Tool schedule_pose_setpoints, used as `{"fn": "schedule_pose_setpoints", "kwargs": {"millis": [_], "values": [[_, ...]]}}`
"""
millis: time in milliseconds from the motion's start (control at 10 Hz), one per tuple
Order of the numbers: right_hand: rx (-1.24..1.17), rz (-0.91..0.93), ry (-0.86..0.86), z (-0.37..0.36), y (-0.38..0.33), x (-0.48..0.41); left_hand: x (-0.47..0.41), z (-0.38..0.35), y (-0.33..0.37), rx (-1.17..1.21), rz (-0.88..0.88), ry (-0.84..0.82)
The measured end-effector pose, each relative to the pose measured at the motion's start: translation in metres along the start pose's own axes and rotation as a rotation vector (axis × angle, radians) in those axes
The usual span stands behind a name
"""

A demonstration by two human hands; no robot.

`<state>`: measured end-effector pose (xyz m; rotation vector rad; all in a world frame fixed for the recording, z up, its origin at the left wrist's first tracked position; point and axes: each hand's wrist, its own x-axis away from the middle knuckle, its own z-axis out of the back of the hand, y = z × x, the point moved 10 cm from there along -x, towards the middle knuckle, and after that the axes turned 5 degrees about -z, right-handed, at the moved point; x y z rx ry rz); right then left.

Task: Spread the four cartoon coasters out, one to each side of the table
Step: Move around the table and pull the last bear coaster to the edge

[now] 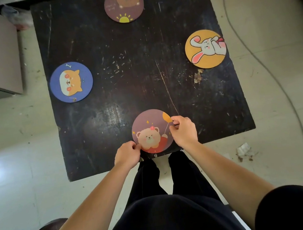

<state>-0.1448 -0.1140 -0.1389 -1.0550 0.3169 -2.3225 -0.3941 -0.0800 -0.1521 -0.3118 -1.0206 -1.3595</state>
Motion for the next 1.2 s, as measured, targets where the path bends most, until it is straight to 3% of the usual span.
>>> {"fn": "schedule_pose_setpoints", "kwargs": {"millis": [300, 600, 800, 1100, 1200], "values": [[0.027, 0.016, 0.034, -0.002, 0.011, 0.002, 0.003, -0.008, 0.003, -0.091, -0.059, -0.011], [0.036, 0.03, 0.01, -0.005, 0.014, 0.001, -0.002, -0.007, -0.007, 0.083, 0.039, -0.009], [0.034, 0.033, 0.008, -0.006, 0.015, 0.0, -0.002, -0.005, -0.006, 0.035, 0.043, 0.002], [0.164, 0.062, -0.031, 0.0, 0.006, 0.001, -0.003, 0.007, 0.008, -0.282, -0.045, -0.006], [0.208, 0.104, -0.059, 0.009, -0.005, 0.0, -0.003, 0.022, 0.022, -0.421, -0.154, 0.092]]}}
